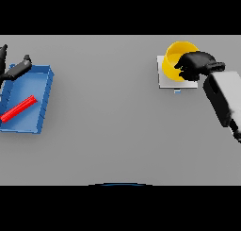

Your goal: Pick up the red beaker and tilt it to pour out 1 green nut into yellow bowl. Pick up the yellow bowl and place it on the metallic measuring scale.

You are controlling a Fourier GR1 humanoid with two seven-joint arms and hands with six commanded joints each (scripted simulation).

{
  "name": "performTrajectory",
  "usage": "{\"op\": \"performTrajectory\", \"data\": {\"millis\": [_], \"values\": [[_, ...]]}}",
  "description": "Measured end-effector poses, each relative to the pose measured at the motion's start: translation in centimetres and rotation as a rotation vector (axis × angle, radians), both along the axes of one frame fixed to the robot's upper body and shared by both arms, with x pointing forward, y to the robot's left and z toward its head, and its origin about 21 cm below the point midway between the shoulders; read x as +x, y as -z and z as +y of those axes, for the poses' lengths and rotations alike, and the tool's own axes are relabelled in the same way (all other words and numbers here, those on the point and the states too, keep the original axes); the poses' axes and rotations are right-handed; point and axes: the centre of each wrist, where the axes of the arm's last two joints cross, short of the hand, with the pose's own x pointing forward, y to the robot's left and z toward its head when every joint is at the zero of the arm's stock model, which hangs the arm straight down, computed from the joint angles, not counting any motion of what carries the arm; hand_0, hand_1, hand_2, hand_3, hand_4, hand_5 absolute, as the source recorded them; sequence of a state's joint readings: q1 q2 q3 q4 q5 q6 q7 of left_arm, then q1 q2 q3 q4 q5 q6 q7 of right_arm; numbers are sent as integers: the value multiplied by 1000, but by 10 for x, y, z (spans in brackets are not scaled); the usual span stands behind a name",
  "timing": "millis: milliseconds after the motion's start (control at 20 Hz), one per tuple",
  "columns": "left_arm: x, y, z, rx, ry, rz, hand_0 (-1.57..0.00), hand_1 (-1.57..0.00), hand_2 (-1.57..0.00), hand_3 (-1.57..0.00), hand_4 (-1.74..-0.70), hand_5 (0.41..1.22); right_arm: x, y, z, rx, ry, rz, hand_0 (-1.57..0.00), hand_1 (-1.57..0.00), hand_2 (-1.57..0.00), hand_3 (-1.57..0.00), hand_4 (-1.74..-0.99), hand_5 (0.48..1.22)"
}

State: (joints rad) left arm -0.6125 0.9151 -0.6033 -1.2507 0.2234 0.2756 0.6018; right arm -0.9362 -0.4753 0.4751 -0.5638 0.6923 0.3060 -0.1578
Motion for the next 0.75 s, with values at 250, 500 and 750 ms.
{"op": "performTrajectory", "data": {"millis": [250, 500, 750], "values": [[1, 3, -1, 2, 4, 4, 1, 1, 1, 1, -805, 740, 3, -3, -1, 3, 17, 30, -499, -443, -597, -635, -1425, 851], [5, 6, -1, -8, 5, 6, 1, 1, 1, 1, -812, 736, 6, 1, 0, -1, -11, 48, -163, -144, -288, -475, -1356, 755], [2, 7, 0, -15, 2, 7, 1, 1, 1, 1, -821, 734, 9, 0, -1, -27, -30, 65, -53, -47, -115, -348, -1308, 733]]}}
